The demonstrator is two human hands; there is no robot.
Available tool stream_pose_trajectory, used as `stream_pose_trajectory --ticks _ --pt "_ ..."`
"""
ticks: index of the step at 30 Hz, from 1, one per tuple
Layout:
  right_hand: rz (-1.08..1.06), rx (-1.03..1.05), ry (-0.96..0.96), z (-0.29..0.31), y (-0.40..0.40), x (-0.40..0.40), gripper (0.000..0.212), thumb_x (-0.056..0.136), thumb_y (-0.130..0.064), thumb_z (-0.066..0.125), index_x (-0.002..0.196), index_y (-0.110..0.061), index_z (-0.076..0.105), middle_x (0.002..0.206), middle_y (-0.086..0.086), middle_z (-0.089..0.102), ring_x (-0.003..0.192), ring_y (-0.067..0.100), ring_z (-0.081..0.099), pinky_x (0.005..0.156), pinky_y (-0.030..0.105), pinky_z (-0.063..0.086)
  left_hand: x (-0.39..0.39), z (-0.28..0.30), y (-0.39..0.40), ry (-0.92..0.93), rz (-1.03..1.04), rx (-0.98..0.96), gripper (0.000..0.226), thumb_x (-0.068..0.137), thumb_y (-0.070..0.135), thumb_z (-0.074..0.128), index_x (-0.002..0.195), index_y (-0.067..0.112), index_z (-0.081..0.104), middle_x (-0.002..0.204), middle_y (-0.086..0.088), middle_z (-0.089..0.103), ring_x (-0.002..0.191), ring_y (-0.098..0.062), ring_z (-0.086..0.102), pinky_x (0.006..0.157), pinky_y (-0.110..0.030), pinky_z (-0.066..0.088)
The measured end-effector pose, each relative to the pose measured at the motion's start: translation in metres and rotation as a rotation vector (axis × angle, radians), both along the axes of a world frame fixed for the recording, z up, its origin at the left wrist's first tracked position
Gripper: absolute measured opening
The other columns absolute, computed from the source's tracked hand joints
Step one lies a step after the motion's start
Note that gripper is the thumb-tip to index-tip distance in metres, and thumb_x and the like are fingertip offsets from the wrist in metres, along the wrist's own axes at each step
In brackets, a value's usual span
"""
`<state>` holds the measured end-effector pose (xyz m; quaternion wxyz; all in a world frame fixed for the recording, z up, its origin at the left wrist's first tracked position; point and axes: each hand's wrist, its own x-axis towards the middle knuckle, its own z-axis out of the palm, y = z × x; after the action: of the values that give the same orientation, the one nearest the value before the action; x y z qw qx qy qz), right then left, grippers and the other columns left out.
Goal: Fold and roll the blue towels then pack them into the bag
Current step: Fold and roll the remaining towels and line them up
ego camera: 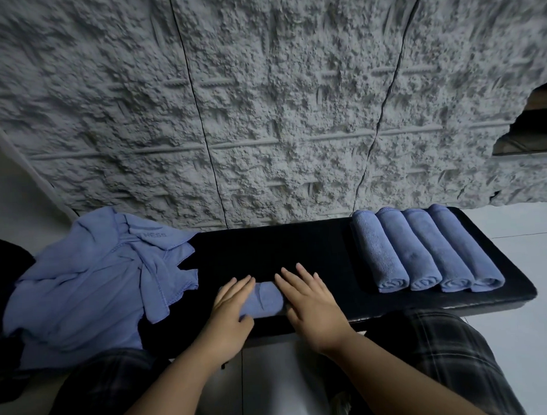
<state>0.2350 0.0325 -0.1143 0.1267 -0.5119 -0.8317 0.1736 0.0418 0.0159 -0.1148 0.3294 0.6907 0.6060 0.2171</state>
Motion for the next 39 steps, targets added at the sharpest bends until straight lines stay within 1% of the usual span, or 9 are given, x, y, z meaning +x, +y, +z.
stream_pose_trajectory --ticks 4,6,10,15,19,22,26,30,39 --pt "-0.12 0.208 0.075 -0.007 -0.006 -0.003 0.041 0.077 -0.016 0.062 0.117 -0.023 0.067 0.124 0.008 0.063 0.12 0.036 0.055 0.103 0.048 0.035 -0.01 0.003 -0.01 -0.176 0.079 -0.046 0.063 0.084 -0.015 0.044 0.134 0.023 0.042 0.141 0.014 0.032 0.136 -0.002 0.02 0.105 -0.013 0.014" --pt "-0.183 0.262 0.105 -0.001 -0.007 -0.003 0.031 0.071 -0.015 0.069 0.1 -0.024 0.074 0.107 0.004 0.068 0.096 0.032 0.063 0.08 0.039 0.053 -0.013 0.002 -0.016 -0.256 0.154 -0.065 0.054 0.086 -0.011 0.049 0.122 0.029 0.049 0.136 0.013 0.041 0.13 -0.003 0.033 0.101 -0.015 0.025" --pt "-0.246 0.132 0.166 0.013 -0.01 -0.005 0.024 0.08 -0.008 0.06 0.1 -0.014 0.071 0.1 0.004 0.058 0.072 0.03 0.06 0.053 0.035 0.047 -0.003 0.002 -0.026 -0.358 0.197 -0.06 0.045 0.085 -0.003 0.061 0.108 0.035 0.053 0.125 0.013 0.045 0.114 0.002 0.045 0.084 -0.005 0.037" --pt "-0.287 -0.034 0.14 0.02 -0.015 -0.012 0.037 0.093 -0.037 0.049 0.128 -0.023 0.053 0.149 0.004 0.027 0.111 0.031 0.053 0.078 0.034 0.047 0.03 -0.001 -0.026 -0.455 0.176 -0.118 0.049 0.081 -0.007 0.064 0.117 0.026 0.054 0.122 0.01 0.047 0.111 -0.001 0.051 0.077 -0.002 0.042" --pt "-0.311 -0.171 0.091 0.022 -0.017 -0.013 0.05 0.089 -0.034 0.05 0.136 -0.018 0.04 0.159 -0.003 0.003 0.131 0.033 0.034 0.099 0.036 0.038 0.051 -0.004 -0.02 -0.465 0.09 -0.172 0.056 0.082 -0.012 0.06 0.121 0.028 0.051 0.127 0.003 0.051 0.118 -0.014 0.054 0.094 -0.024 0.048" --pt "-0.338 -0.165 0.039 0.015 -0.013 -0.009 0.052 0.091 -0.023 0.046 0.14 -0.017 0.03 0.159 -0.002 -0.005 0.141 0.037 0.015 0.108 0.04 0.028 0.06 -0.005 -0.016 -0.445 -0.005 -0.228 0.06 0.086 -0.002 0.06 0.133 0.033 0.047 0.125 0.012 0.058 0.116 0.0 0.054 0.098 -0.026 0.045" --pt "-0.425 -0.075 0.072 0.013 0.001 0.001 0.056 0.088 -0.013 0.048 0.142 -0.016 0.035 0.158 0.008 0.005 0.139 0.035 0.019 0.111 0.036 0.024 0.059 -0.004 -0.022 -0.352 0.026 -0.213 0.057 0.092 0.003 0.054 0.127 0.043 0.032 0.122 0.025 0.044 0.117 0.005 0.044 0.098 -0.017 0.038" --pt "-0.532 -0.024 0.078 0.013 0.014 0.025 0.057 0.081 -0.01 0.053 0.138 -0.017 0.045 0.149 0.012 0.019 0.128 0.033 0.028 0.107 0.033 0.027 0.036 -0.006 -0.027 -0.381 0.156 -0.184 0.049 0.093 0.001 0.05 0.133 0.027 0.04 0.119 0.014 0.053 0.109 0.002 0.052 0.085 -0.009 0.044" --pt "-0.624 0.066 0.058 0.006 0.024 0.045 0.056 0.087 0.0 0.048 0.141 -0.014 0.044 0.151 0.019 0.025 0.138 0.034 0.022 0.112 0.04 0.021 0.016 -0.005 -0.033 -0.558 0.318 -0.282 0.045 0.094 0.0 0.049 0.134 0.019 0.043 0.121 0.005 0.054 0.102 0.0 0.056 0.085 -0.021 0.046"
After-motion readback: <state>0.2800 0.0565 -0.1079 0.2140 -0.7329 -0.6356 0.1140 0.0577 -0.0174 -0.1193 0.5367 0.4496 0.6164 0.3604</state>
